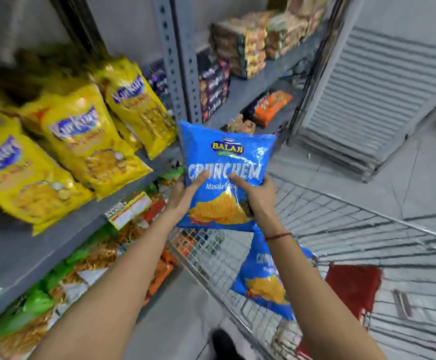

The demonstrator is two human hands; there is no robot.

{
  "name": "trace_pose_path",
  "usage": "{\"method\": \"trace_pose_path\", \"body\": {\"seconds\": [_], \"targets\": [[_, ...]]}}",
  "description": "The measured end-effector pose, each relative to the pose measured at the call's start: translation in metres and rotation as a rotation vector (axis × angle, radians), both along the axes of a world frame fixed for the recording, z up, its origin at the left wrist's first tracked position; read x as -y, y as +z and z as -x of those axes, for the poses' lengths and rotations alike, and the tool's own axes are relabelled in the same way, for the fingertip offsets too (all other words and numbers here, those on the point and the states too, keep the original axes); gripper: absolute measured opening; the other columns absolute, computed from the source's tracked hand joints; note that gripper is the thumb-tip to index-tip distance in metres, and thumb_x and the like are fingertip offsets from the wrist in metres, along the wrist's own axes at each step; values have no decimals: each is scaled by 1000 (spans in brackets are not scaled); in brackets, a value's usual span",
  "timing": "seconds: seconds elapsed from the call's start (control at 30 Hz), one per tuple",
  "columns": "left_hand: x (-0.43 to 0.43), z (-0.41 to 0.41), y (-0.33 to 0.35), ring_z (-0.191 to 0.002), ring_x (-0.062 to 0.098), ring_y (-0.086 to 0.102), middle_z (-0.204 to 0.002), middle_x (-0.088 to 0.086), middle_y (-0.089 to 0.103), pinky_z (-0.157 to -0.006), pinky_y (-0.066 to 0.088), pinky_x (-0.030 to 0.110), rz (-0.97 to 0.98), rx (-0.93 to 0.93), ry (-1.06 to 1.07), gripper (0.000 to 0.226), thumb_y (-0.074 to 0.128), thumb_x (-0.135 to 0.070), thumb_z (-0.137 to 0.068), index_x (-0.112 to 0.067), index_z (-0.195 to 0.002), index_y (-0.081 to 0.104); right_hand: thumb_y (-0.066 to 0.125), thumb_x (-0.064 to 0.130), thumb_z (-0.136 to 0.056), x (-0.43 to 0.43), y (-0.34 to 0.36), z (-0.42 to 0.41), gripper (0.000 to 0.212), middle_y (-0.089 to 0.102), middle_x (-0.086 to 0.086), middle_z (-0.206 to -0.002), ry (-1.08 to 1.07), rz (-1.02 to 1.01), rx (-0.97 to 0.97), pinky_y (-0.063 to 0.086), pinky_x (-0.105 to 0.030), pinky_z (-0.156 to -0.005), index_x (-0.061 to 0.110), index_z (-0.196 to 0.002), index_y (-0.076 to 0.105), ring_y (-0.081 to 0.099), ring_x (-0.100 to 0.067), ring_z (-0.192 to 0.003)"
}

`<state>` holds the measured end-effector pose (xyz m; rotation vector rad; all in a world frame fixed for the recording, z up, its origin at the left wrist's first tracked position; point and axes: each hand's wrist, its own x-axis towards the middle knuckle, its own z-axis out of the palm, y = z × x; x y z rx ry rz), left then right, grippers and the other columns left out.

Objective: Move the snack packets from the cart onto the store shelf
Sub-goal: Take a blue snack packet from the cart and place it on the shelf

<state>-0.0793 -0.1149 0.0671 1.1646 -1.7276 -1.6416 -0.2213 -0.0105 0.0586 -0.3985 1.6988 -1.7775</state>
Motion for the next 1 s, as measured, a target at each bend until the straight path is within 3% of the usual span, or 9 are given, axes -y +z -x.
{"method": "trace_pose_path", "body": {"seconds": [0.03, 0.17, 0.33, 0.47, 0.6, 0.67, 0.8, 0.9, 1.0], "targets": [[1, -4, 20, -96, 1, 62, -108, -13, 64, -79, 46, 16, 44, -39, 7, 37, 65, -51, -76, -34, -107, 58, 89, 27, -60, 3, 19, -2, 49, 77, -1, -92, 20, 50, -26, 57, -32, -71, 10, -102, 69, 74, -13, -83], [1, -26, 108, -90, -1, 66, -99, -23, 65, -63, 51, 10, 173, -237, 11, 19, 64, -43, -78, -39, -96, 58, 88, 20, -63, 12, 106, -18, 32, 79, 6, -85, 57, 250, -135, 57, -22, -64, 21, -90, 70, 75, -12, -82], [1, -65, 216, -89, -2, 66, -90, -25, 71, -73, 51, 16, 460, -317, -22, 16, 69, -32, -78, -44, -87, 64, 85, 15, -67, 20, 215, -44, 26, 78, 13, -78, 107, 471, -235, 55, -17, -60, 21, -88, 70, 74, -6, -75], [-1, -108, 287, -101, 10, 62, -110, -5, 66, -88, 50, 31, 672, -254, 70, 40, 71, -59, -58, -41, -91, 55, 84, 18, -61, 33, 284, -70, 29, 78, 6, -78, 193, 640, -245, 57, -23, -60, 17, -87, 71, 74, -12, -73], [1, -152, 341, -101, 5, 61, -113, -9, 64, -91, 50, 34, 751, -263, 156, 54, 74, -61, -56, -39, -101, 55, 82, 6, -67, 59, 341, -106, 23, 78, 6, -76, 305, 770, -296, 56, -21, -59, 17, -84, 71, 73, -10, -70], [3, -174, 361, -105, 7, 61, -120, -5, 63, -90, 50, 30, 771, -289, 186, 64, 77, -55, -59, -32, -114, 54, 85, 10, -64, 73, 366, -125, 26, 78, 6, -77, 350, 816, -330, 57, -21, -60, 17, -84, 71, 74, -10, -72], [15, -213, 389, -95, -3, 63, -113, -10, 64, -76, 51, 14, 822, -297, 252, 62, 76, -46, -60, -29, -115, 51, 90, 32, -52, 103, 403, -161, 49, 79, 1, -89, 408, 853, -398, 59, -31, -72, 14, -94, 71, 74, -18, -87], [30, -240, 404, -95, -5, 62, -112, -13, 64, -76, 49, 16, 826, -245, 345, 71, 78, -52, -56, -28, -118, 51, 89, 38, -52, 125, 420, -188, 46, 78, 5, -90, 448, 860, -467, 60, -33, -76, 22, -91, 70, 74, -16, -89], [44, -261, 413, -94, -4, 62, -109, -16, 63, -79, 49, 21, 798, -210, 435, 79, 77, -64, -41, -36, -111, 51, 88, 37, -58, 143, 431, -208, 50, 76, -1, -96, 464, 842, -519, 59, -41, -83, 15, -99, 69, 72, -17, -91]]}}
